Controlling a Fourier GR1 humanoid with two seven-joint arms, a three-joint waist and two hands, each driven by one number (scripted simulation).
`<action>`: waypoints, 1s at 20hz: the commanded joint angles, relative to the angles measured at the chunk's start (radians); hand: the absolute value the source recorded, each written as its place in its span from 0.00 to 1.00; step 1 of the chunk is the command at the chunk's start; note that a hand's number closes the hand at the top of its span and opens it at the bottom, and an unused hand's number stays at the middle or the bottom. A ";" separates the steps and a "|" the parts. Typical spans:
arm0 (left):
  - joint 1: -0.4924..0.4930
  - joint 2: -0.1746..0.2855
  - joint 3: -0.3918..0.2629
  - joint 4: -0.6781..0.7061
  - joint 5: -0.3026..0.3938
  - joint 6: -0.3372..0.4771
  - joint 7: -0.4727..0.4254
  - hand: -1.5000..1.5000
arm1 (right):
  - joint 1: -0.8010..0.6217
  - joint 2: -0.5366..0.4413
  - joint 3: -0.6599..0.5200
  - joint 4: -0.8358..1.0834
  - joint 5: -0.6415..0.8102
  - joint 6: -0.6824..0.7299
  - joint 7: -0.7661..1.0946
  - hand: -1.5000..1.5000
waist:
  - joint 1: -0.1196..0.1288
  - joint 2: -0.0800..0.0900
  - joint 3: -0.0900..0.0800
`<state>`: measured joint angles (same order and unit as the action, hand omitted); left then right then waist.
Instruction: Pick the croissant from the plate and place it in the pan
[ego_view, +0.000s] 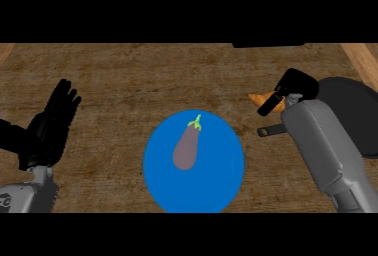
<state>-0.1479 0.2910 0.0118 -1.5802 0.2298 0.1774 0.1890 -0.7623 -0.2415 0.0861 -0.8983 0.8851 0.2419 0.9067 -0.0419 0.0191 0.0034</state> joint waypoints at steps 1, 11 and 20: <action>0.001 0.006 -0.009 -0.013 -0.002 -0.016 -0.005 0.50 | -0.087 -0.091 -0.157 0.079 0.059 -0.162 0.278 1.00 | 0.060 0.014 -0.005; -0.081 -0.027 -0.072 -0.017 0.000 -0.039 0.032 0.50 | -0.378 -0.243 -0.093 0.305 0.427 -0.195 0.538 1.00 | 0.157 0.021 -0.006; -0.088 -0.035 -0.073 0.004 -0.027 -0.015 0.035 0.50 | -0.457 -0.299 -0.174 0.446 0.541 -0.299 0.577 1.00 | 0.133 0.017 -0.003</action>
<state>-0.2372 0.2559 -0.0663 -1.5790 0.2097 0.1533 0.2224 -1.2008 -0.5265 -0.0646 -0.5018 1.3802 0.0268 1.2382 0.0991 0.0383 -0.0015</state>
